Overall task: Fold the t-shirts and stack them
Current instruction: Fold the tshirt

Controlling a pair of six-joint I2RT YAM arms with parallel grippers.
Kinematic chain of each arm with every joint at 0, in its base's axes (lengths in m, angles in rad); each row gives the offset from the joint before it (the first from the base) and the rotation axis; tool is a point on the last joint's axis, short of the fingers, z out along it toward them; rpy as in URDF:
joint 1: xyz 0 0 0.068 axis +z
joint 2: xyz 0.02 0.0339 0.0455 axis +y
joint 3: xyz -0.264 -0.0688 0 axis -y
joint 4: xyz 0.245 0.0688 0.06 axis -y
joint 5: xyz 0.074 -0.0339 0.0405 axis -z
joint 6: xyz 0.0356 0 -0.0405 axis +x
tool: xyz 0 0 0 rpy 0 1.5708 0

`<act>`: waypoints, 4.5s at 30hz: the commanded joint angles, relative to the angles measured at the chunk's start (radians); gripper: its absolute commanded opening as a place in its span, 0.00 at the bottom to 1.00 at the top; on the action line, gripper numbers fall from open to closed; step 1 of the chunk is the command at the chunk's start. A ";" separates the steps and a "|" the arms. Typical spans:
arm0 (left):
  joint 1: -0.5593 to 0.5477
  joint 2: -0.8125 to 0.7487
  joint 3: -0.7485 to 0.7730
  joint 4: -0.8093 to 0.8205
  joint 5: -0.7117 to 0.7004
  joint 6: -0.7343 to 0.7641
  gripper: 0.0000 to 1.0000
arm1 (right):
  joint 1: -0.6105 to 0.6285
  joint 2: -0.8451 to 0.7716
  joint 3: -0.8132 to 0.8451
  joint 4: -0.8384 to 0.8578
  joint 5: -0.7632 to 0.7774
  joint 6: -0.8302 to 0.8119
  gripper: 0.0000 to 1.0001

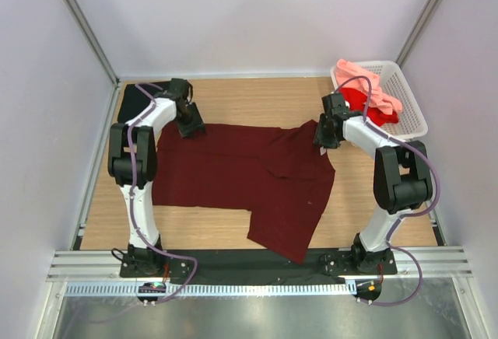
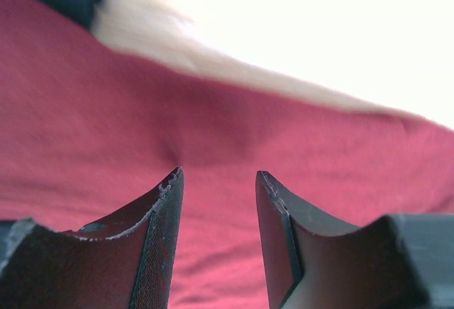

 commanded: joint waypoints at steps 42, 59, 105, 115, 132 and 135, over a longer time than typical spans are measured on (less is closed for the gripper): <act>0.040 0.091 0.054 -0.055 -0.165 -0.003 0.48 | -0.046 -0.067 -0.084 0.168 0.005 0.142 0.01; 0.043 0.099 0.057 -0.067 -0.168 -0.013 0.49 | -0.046 -0.188 -0.263 0.256 0.006 0.165 0.01; 0.051 0.099 0.044 -0.086 -0.193 -0.061 0.50 | -0.040 -0.164 -0.266 0.215 0.077 0.292 0.01; 0.051 0.094 0.021 -0.092 -0.214 -0.078 0.50 | -0.036 -0.193 -0.373 0.270 0.127 0.356 0.01; 0.051 0.011 0.059 -0.119 -0.154 -0.046 0.53 | -0.036 -0.262 -0.231 0.286 0.052 0.240 0.30; 0.051 0.017 0.080 -0.119 -0.168 -0.033 0.54 | -0.036 -0.155 -0.132 0.323 0.005 0.188 0.29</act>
